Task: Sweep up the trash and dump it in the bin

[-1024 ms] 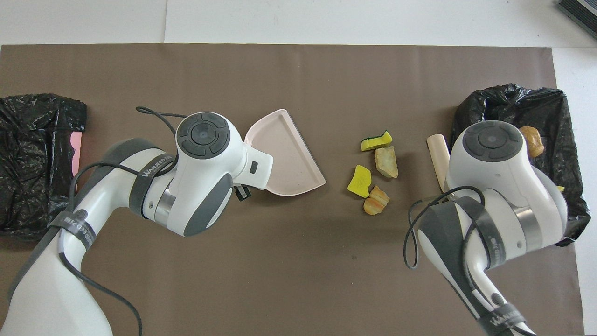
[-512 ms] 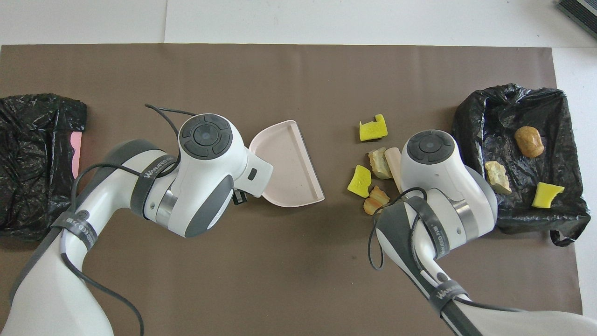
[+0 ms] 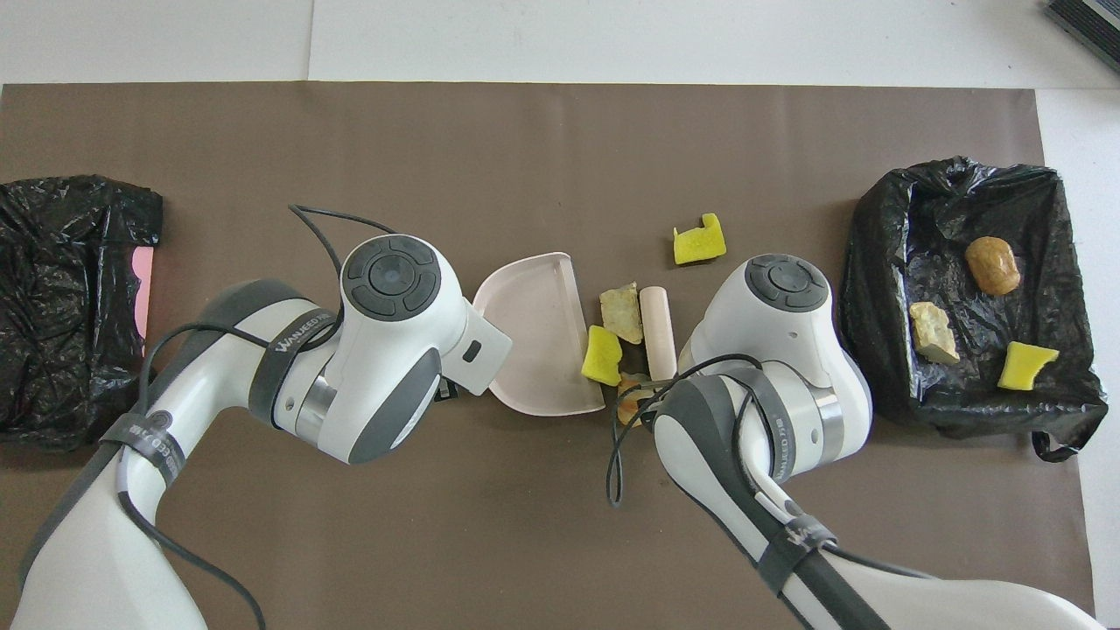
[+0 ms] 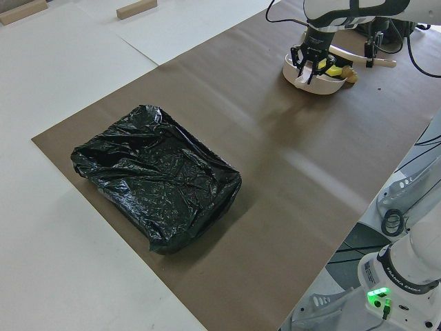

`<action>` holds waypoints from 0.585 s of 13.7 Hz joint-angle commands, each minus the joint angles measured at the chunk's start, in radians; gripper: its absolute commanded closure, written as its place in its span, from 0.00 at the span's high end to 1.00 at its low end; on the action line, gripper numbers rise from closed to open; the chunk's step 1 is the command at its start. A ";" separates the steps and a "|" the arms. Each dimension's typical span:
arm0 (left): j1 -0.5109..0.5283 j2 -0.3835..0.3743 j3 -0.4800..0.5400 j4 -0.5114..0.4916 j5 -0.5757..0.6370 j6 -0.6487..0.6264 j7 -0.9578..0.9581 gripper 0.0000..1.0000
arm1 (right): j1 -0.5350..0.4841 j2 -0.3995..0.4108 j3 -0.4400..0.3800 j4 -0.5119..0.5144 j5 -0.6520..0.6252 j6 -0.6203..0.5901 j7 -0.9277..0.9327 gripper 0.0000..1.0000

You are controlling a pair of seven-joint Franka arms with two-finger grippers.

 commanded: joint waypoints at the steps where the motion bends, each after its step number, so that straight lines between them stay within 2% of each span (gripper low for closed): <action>1: -0.017 -0.047 0.009 -0.072 0.014 0.050 0.015 0.00 | 0.033 0.017 0.004 0.021 0.154 0.052 -0.014 0.00; 5: -0.009 -0.062 0.007 -0.109 0.014 0.081 0.018 0.00 | 0.069 0.019 0.004 0.057 0.332 0.084 -0.042 0.00; 6: -0.008 -0.062 0.007 -0.111 0.014 0.084 0.018 0.00 | 0.064 0.011 0.004 0.086 0.340 0.057 -0.039 0.00; 8: -0.006 -0.067 0.007 -0.118 0.014 0.084 0.018 0.00 | 0.032 -0.019 -0.016 0.144 0.316 -0.096 -0.031 0.00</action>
